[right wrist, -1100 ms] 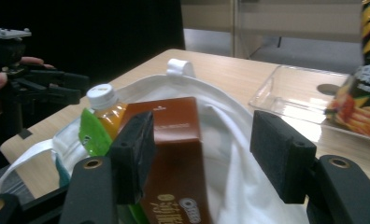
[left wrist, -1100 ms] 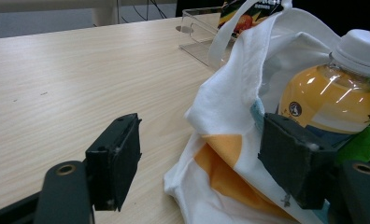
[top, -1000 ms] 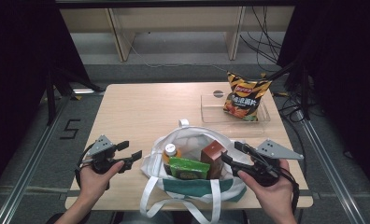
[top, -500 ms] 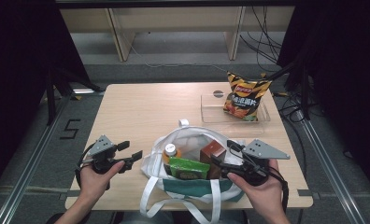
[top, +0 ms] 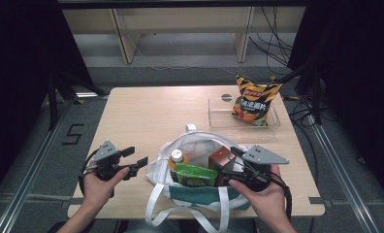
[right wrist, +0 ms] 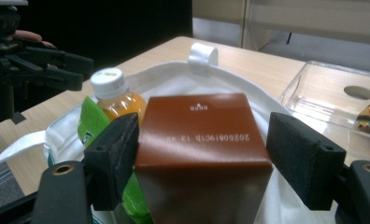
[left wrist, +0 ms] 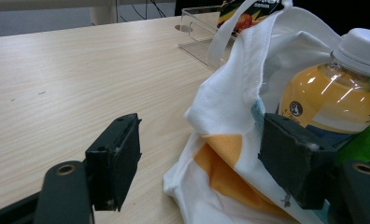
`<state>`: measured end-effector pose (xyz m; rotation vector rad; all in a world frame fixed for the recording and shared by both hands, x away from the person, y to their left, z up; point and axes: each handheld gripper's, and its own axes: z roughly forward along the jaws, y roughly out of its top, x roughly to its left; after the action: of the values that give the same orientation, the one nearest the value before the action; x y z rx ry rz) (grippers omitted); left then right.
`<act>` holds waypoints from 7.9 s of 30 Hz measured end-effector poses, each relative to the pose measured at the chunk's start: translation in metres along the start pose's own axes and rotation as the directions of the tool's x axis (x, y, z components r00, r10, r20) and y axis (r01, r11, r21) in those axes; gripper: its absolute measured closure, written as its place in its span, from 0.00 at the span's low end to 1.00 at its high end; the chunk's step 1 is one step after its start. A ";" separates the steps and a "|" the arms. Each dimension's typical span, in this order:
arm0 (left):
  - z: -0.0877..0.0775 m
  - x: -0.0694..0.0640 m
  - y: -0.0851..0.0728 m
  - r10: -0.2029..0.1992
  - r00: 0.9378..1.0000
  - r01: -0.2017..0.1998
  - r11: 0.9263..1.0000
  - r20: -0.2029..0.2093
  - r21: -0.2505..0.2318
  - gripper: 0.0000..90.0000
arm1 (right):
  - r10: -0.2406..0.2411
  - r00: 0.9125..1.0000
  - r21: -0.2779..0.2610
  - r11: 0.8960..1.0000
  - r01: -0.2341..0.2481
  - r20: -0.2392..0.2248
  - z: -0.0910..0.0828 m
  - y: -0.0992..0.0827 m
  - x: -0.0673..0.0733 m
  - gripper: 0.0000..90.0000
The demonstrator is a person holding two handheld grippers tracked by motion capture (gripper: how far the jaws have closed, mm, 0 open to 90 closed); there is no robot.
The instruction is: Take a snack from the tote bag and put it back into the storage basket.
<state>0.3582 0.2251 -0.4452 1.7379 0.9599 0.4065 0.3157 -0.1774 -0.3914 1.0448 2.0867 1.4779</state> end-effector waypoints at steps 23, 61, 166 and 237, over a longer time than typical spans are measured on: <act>0.001 0.000 -0.001 0.007 1.000 -0.007 1.000 0.001 0.004 0.32 | -0.035 0.999 -0.012 0.999 0.035 -0.001 0.003 -0.007 -0.003 0.43; 0.001 0.000 0.000 -0.005 1.000 0.005 1.000 -0.001 -0.002 0.32 | 0.000 1.000 -0.103 0.995 0.001 0.011 -0.031 0.032 -0.003 0.43; 0.000 0.001 -0.001 -0.024 1.000 0.024 1.000 0.008 -0.011 0.32 | 0.173 0.833 -0.238 0.970 -0.052 0.526 -0.017 0.092 -0.167 0.44; 0.000 0.002 -0.001 -0.022 1.000 0.022 1.000 0.004 -0.003 0.32 | 0.198 0.789 -0.160 0.979 -0.128 0.582 0.017 0.069 -0.203 0.43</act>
<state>0.3587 0.2268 -0.4459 1.7232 0.9741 0.3906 0.4842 -0.3072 -0.3563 1.4487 1.4766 1.1135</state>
